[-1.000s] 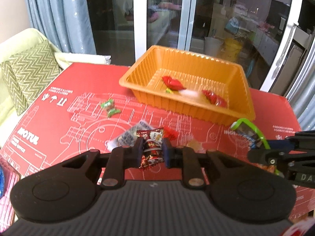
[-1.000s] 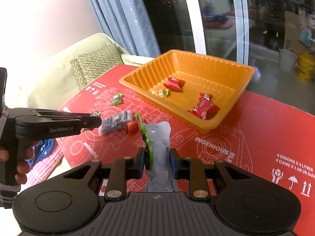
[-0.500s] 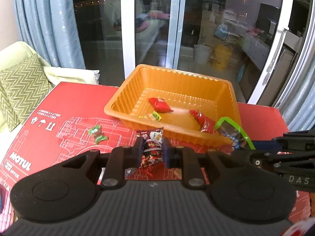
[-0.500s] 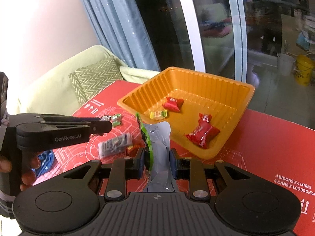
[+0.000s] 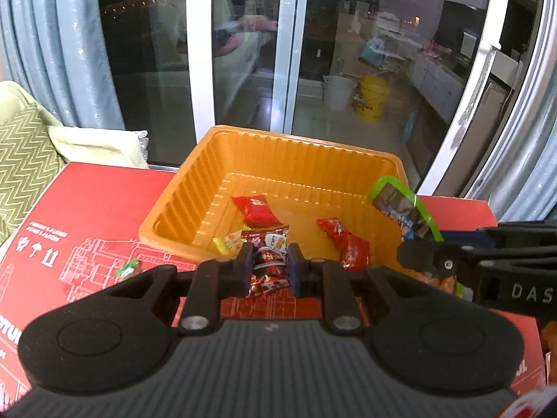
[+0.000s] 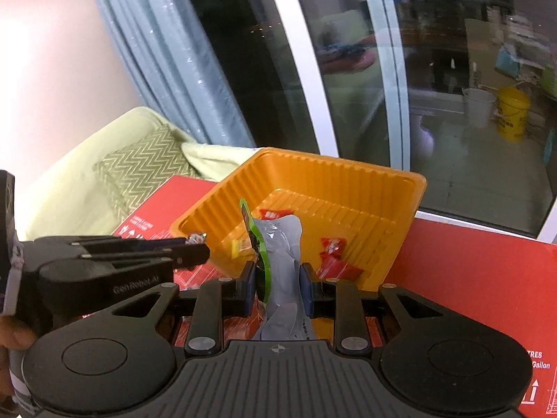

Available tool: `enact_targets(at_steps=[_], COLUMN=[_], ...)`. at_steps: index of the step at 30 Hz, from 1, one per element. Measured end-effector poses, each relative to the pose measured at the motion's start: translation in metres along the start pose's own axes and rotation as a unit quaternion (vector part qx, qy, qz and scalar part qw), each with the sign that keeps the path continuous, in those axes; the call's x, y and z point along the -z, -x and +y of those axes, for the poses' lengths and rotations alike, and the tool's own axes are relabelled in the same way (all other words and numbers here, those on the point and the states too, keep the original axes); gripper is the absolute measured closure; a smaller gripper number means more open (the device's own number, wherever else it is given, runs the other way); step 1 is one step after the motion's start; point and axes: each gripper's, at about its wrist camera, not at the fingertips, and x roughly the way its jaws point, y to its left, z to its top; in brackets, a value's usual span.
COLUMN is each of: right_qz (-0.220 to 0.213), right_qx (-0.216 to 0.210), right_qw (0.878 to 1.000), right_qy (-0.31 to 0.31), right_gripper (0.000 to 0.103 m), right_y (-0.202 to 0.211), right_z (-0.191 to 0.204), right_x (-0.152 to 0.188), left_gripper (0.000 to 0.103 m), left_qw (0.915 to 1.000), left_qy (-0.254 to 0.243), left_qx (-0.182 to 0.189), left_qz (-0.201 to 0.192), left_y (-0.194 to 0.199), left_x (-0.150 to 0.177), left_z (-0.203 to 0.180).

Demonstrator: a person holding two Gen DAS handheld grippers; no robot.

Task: Organize snacks
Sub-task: 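Carry the white pouch and red-and-white packet over the orange tray, then open both tools to drop the pouch and packet into the tray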

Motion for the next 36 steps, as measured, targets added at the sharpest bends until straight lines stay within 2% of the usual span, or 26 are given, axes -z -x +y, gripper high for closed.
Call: enact_targets(at_steps=[13,36], right_qz=[0.0,0.005], right_qx=[0.025,0.051], right_qw=[0.999,0.998], right_qy=[-0.024,-0.045], right_gripper=[0.076,0.076], right_y=[-0.019,-0.031], right_z=[-0.016,-0.03], right_x=[-0.014,-0.023], left_gripper=[0.084,0.083], left_qw=[0.9997,0.9988], left_qy=[-0.008,-0.001], left_qx=[0.017,0.03], left_qz=[0.016,0.039], left_y=[-0.042,-0.082], left_x=[-0.024,-0.033], left_z=[-0.004,-0.002])
